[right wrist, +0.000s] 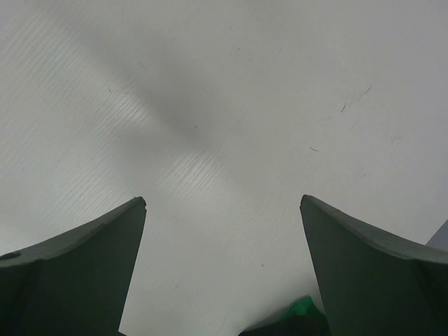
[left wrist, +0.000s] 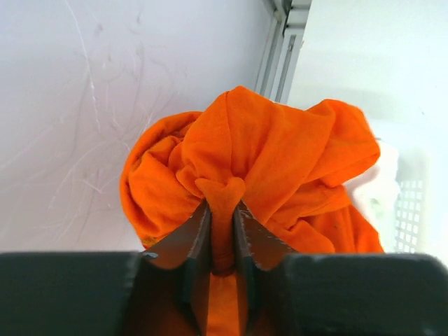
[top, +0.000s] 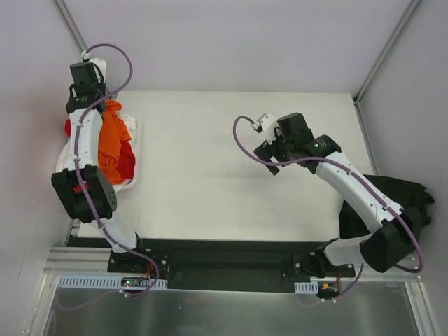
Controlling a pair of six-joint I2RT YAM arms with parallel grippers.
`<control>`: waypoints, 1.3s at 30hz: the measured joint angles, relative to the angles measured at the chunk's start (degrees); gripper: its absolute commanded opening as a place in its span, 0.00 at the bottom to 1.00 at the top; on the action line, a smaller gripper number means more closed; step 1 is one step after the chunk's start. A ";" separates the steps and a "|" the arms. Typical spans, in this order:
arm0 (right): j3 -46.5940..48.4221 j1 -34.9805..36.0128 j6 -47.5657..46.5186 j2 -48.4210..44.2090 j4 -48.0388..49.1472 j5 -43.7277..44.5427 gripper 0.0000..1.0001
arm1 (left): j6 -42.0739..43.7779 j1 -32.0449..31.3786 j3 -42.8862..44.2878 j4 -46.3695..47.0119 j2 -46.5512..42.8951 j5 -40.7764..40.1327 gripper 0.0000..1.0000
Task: Fold and stack the t-shirts
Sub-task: Grab crumpled tshirt from bin with the left arm, then move the tshirt to the center of the board
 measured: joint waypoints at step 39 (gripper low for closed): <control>1.62 0.98 0.46 0.92 -0.35 10.78 0.96 | -31.21 -17.14 27.15 -6.49 -18.95 42.64 0.00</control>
